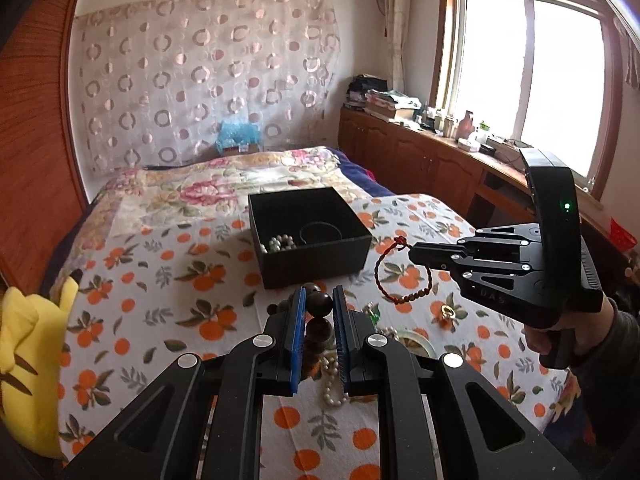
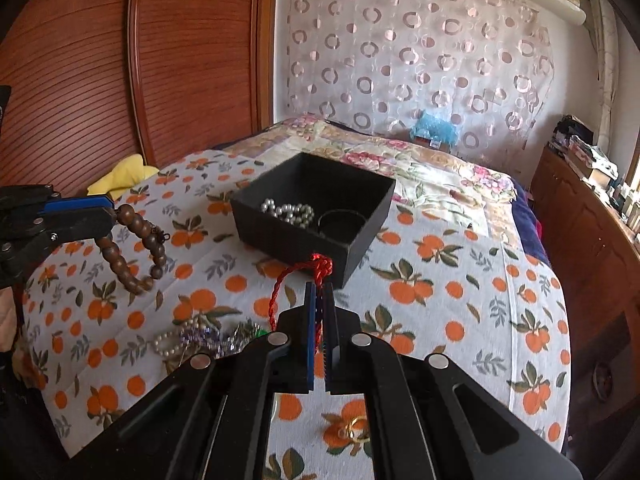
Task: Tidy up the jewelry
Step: 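Lower the red string bracelet into the black box and open the right tool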
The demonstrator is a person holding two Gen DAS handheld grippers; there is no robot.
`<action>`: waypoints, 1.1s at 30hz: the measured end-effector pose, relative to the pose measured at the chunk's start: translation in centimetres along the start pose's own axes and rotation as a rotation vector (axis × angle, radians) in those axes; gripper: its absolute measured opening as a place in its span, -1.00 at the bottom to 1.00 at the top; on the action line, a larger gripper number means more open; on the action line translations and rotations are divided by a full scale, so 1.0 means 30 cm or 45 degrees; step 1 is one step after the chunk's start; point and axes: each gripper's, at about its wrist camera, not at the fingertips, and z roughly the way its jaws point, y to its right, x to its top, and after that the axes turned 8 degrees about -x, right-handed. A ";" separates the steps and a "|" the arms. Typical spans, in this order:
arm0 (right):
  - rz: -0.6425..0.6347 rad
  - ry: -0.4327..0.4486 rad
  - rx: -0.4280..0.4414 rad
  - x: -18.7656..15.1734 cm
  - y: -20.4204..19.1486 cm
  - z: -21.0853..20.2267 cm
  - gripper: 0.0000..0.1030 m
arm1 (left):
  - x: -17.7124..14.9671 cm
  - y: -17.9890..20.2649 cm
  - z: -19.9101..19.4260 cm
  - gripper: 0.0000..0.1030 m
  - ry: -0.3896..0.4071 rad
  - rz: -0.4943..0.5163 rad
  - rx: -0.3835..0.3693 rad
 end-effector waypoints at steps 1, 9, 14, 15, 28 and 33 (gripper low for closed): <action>0.002 0.002 -0.001 0.006 0.000 0.003 -0.93 | 0.009 -0.002 -0.001 -0.76 0.005 0.007 0.007; 0.051 0.027 0.005 0.090 0.028 0.036 -0.93 | 0.064 -0.025 0.010 -0.76 0.030 0.021 0.034; 0.069 0.044 0.007 0.150 0.036 0.064 -0.93 | 0.098 -0.045 0.028 -0.76 0.038 0.015 0.047; 0.070 0.046 0.007 0.157 0.037 0.068 -0.93 | 0.105 -0.051 0.030 -0.76 0.038 0.014 0.051; 0.066 0.028 -0.014 0.226 0.034 0.181 -0.93 | 0.193 -0.082 0.045 -0.76 0.064 0.018 0.084; 0.083 0.026 -0.033 0.246 0.045 0.232 -0.93 | 0.249 -0.084 0.068 -0.76 0.071 0.030 0.101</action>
